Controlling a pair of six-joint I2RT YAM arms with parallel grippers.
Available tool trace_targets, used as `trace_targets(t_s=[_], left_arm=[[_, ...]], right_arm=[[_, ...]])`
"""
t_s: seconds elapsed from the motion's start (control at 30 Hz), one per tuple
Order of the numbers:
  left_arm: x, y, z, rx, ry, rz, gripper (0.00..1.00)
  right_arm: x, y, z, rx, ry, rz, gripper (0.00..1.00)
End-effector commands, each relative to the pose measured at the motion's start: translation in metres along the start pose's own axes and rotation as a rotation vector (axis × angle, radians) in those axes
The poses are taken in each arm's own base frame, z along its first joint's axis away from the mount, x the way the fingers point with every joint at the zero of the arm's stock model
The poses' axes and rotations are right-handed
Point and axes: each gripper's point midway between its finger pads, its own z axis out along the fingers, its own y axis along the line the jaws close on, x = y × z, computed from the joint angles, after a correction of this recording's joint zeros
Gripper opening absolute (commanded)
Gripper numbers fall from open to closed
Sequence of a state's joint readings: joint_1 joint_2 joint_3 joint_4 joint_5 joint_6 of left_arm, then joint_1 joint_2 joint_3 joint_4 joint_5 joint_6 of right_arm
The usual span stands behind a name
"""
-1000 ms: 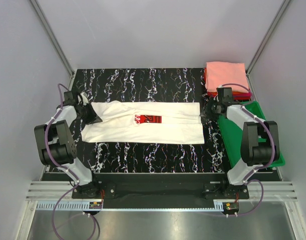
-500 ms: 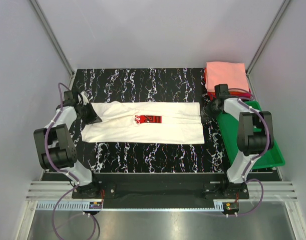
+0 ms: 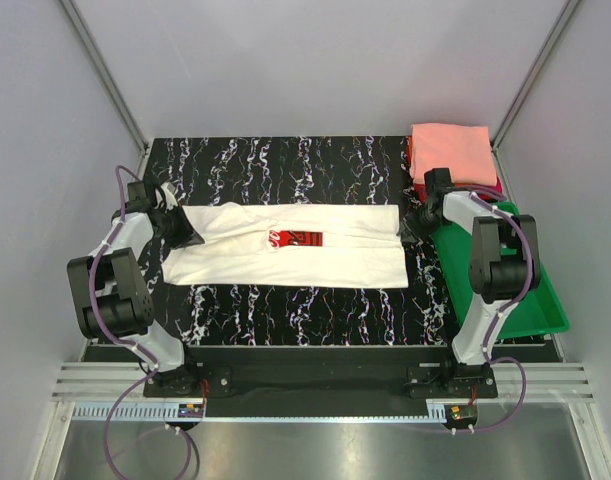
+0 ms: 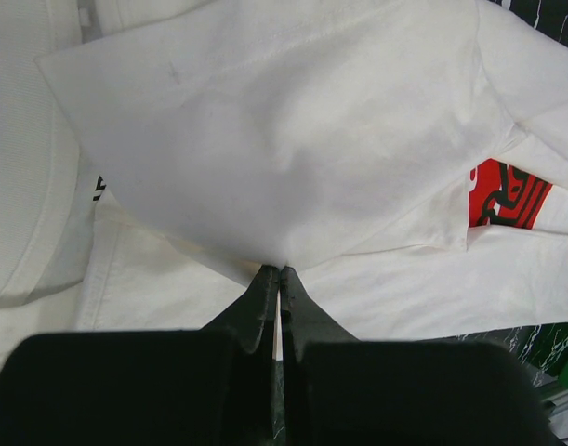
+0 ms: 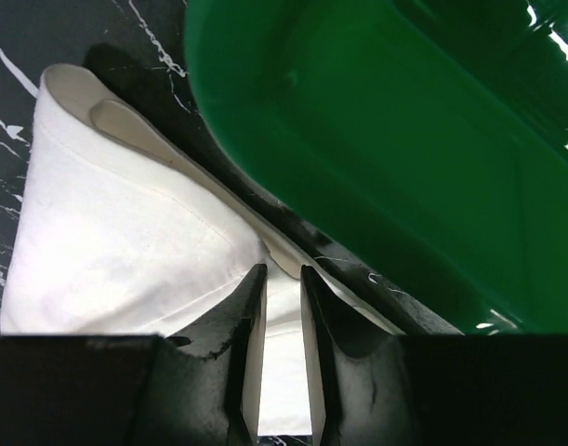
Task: Fold and stack the t-shirts
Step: Fold the tshirt
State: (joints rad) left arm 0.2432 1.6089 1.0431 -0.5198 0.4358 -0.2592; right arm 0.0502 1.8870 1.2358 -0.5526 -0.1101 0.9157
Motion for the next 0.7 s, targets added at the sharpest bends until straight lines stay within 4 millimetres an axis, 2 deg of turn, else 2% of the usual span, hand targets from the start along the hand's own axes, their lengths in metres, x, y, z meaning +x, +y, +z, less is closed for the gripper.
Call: trace_targets(t_s=[0.0, 0.3, 0.67], left_arm=[[-0.0191, -0.0174, -0.0113, 0.046, -0.076, 0.04, 0.0], [-0.0198, -0.0181, -0.0112, 0.048, -0.081, 0.044, 0.0], [-0.0186, -0.0194, -0.0113, 0.049, -0.079, 0.047, 0.0]], right_arm=[[-0.0071, 0.0081, -0.0032, 0.017, -0.041, 0.024, 0.27], [-0.011, 0.0062, 0.004, 0.042, -0.056, 0.024, 0.27], [-0.0138, 0.0149, -0.0039, 0.018, -0.072, 0.042, 0.3]])
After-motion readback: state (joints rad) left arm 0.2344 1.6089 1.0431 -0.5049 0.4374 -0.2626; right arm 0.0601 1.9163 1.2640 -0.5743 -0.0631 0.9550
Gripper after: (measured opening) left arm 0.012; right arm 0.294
